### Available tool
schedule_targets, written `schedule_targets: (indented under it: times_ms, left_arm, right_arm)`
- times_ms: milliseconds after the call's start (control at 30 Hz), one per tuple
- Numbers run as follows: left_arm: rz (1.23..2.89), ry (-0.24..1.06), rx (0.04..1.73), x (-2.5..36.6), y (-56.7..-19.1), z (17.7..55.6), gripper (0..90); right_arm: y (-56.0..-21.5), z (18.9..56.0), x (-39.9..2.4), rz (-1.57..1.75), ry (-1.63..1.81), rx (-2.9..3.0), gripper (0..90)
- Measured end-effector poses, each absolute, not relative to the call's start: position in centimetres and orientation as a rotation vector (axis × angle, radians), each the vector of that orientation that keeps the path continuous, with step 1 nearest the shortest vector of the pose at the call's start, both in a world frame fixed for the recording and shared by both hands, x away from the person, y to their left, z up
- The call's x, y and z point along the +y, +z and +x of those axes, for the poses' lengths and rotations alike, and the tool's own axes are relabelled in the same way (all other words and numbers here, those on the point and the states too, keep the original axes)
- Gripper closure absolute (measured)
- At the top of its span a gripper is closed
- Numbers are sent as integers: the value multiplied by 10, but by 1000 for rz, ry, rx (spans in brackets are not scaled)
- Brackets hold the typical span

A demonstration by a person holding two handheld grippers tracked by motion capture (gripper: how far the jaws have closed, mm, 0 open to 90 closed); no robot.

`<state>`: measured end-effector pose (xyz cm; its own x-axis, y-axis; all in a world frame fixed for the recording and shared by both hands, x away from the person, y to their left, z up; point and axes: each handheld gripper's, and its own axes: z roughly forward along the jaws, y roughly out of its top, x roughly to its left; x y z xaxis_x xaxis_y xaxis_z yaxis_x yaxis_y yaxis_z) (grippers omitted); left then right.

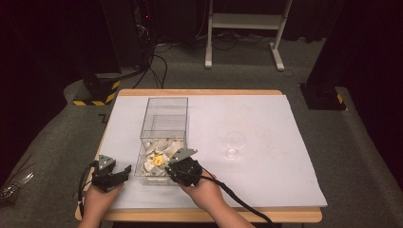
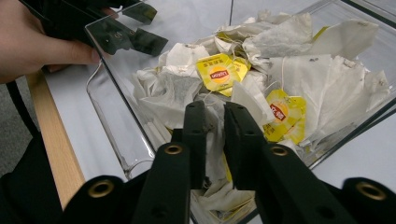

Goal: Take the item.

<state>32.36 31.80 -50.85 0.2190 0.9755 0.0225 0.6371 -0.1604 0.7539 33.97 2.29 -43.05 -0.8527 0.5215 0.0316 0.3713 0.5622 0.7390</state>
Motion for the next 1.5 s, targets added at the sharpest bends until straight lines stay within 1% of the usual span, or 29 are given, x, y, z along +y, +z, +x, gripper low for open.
schedule_targets:
  times_ms: [67,200,1500]
  left_arm:
    - [1878,702,1487,318,-508,324,321]
    - [1878,702,1487,318,-508,324,321]
    - [1878,699,1487,318,-508,324,320]
  right_arm:
    - [-431,339,22,749,1169,2594,842]
    - [-429,338,18,749,1196,2569,854]
    - [-415,330,2,755,1362,2420,856]
